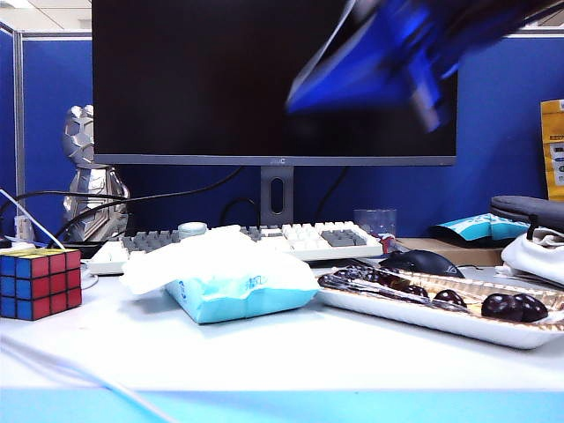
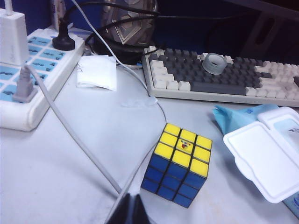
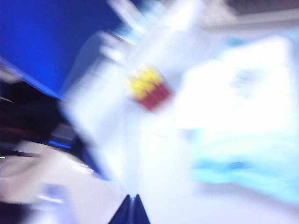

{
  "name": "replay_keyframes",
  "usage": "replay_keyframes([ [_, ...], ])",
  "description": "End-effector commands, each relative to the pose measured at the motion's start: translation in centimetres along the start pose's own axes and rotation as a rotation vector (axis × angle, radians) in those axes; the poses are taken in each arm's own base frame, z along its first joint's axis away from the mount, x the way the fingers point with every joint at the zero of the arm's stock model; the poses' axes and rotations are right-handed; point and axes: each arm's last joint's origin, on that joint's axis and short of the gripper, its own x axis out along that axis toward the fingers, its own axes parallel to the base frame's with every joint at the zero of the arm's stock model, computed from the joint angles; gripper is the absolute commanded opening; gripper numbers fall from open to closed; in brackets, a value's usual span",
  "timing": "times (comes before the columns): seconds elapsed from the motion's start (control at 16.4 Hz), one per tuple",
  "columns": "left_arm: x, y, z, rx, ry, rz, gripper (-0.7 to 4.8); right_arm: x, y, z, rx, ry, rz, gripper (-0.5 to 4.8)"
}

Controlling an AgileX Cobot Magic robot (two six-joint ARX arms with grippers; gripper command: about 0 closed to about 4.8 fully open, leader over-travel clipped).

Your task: Pull out a wet wipe from the sky blue wet wipes packet and place it on the table.

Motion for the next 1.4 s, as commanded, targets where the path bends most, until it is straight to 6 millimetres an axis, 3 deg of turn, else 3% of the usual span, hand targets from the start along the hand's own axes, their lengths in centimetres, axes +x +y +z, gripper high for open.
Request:
replay_keyframes([
  [0.06,0.0,0.0,0.1,0.002,-0.010,0.000,-0.03,3.6,1.2,0.9,-0.245,0.072,-0.232,-0.01],
  [0.18,0.0,0.0,0.1,0.002,-0.010,-0.001,-0.03,5.8,1.8,2.0,-0.338,0.099,-0.263,-0.01],
  [0.43,0.0,0.0,0.1,0.002,-0.010,-0.001,-0.03,9.7,0.2,3.6,-0.350,0.150,-0.334,0.19],
  [0.49,0.0,0.0,0.1,0.002,-0.010,0.000,-0.03,10.8,-0.4,3.5,-0.360,0.205,-0.345,1.51],
  [0.55,0.0,0.0,0.1,0.002,-0.009,-0.001,-0.03,11.5,-1.0,3.5,-0.363,0.231,-0.354,1.91],
  [0.85,0.0,0.0,0.1,0.002,-0.009,0.000,-0.03,12.9,-2.6,3.0,-0.362,0.258,-0.389,1.89],
  [1.4,0.0,0.0,0.1,0.002,-0.010,-0.001,-0.03,15.4,-3.7,3.5,-0.374,0.216,-0.334,1.89],
])
